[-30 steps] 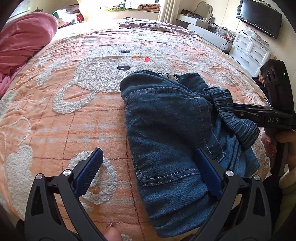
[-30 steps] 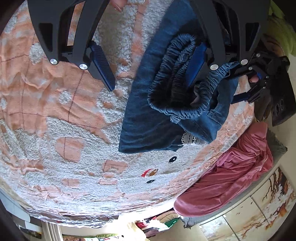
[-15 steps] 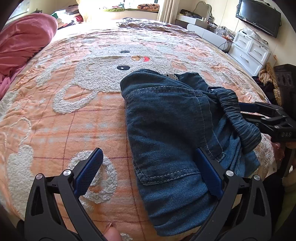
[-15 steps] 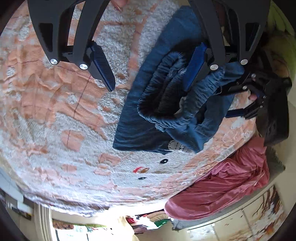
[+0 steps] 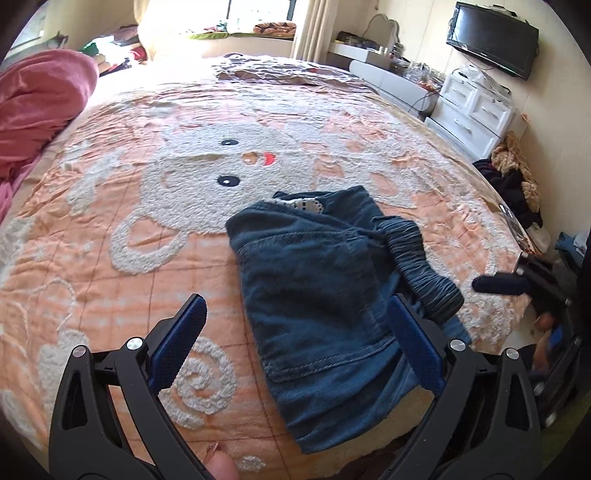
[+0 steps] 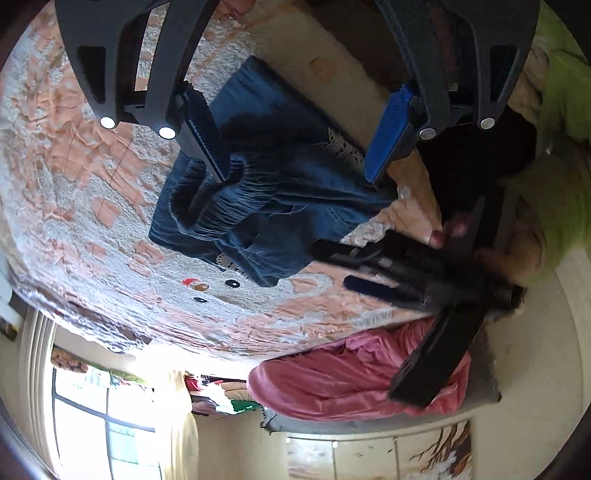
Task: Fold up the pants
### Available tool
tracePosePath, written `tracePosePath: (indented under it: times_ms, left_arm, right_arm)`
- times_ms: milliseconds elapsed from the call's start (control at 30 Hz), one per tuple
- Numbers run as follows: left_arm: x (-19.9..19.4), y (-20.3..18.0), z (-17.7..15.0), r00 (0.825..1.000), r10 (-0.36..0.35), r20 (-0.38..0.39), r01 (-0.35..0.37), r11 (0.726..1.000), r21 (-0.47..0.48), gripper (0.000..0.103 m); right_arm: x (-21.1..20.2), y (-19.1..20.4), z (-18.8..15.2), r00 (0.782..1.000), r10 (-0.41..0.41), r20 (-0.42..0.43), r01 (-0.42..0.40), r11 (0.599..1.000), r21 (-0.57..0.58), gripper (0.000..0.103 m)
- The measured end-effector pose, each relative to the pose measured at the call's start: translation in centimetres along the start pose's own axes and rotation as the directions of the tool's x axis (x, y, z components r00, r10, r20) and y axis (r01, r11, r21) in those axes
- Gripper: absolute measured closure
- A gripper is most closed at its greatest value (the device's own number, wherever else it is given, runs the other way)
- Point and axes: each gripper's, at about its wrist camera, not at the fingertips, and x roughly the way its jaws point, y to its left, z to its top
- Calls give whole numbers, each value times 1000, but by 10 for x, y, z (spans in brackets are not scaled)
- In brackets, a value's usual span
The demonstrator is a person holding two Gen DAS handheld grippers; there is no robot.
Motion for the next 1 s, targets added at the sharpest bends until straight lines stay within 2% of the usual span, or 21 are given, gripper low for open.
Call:
tracePosePath:
  times_ms: [67, 100, 167, 200, 233, 267, 300, 367, 433, 467, 500, 600, 667, 700, 767, 900, 1000]
  left_arm:
    - [6, -4, 6, 1000, 1, -12, -1, 1000, 23, 15]
    - [10, -7, 8, 1000, 12, -17, -11, 999, 33, 16]
    - [14, -13, 10, 999, 27, -22, -25, 998, 53, 16]
    - [16, -16, 10, 999, 37, -24, -35, 997, 63, 16]
    - [18, -17, 9, 999, 39, -25, -37, 997, 66, 16]
    - [19, -18, 9, 999, 44, -24, -42, 997, 66, 16]
    - [19, -19, 9, 998, 52, -22, -50, 996, 69, 16]
    - [21, -20, 8, 998, 63, -23, -62, 995, 74, 16]
    - [21, -18, 7, 996, 85, -23, -83, 993, 78, 16]
    - [21, -17, 6, 995, 93, -19, -91, 993, 78, 16]
    - [21, -15, 5, 994, 103, -18, -102, 992, 75, 16]
    - [22, -6, 2, 992, 127, -23, -125, 990, 62, 16]
    - [27, -1, 0, 991, 127, -37, -126, 991, 46, 15]
    - [30, 2, -1, 990, 135, -43, -134, 991, 30, 13]
    - [36, 7, -4, 987, 142, -72, -142, 990, 2, 10]
    - [38, 18, -10, 991, 105, -80, -110, 991, -70, 10]
    - [36, 18, -11, 990, 122, -76, -128, 989, -72, 10]
  right_arm:
    - [11, 1, 1, 999, -33, -24, 34, 999, 7, 32]
    - [17, -2, 1, 998, -44, -39, 45, 999, 27, 39]
    - [25, -10, 0, 997, -52, -56, 55, 997, 59, 44]
    - [28, -12, -1, 997, -50, -63, 54, 996, 69, 50]
    - [30, -14, -3, 997, -40, -74, 45, 996, 74, 58]
    - [33, -16, -4, 996, -32, -89, 39, 996, 76, 83]
    - [34, -19, -6, 993, -30, -111, 39, 996, 85, 89]
    - [30, -23, -9, 995, -10, -103, 23, 992, 122, 87]
    - [19, -34, -9, 998, -10, -54, 20, 984, 174, 76]
    - [14, -42, -9, 1000, -14, -28, 19, 976, 217, 53]
    - [11, -50, -9, 1000, -21, -14, 24, 966, 256, 43]
    - [18, -75, -12, 997, -70, -42, 80, 931, 356, 43]
    - [28, -88, -13, 996, -63, -65, 85, 902, 423, 43]
    - [34, -92, -13, 993, -83, -90, 114, 896, 430, 43]
    - [41, -96, -11, 985, -125, -122, 166, 890, 424, 43]
    - [42, -101, -11, 984, -133, -121, 173, 882, 437, 43]
    - [44, -99, -13, 982, -145, -125, 185, 887, 423, 42]
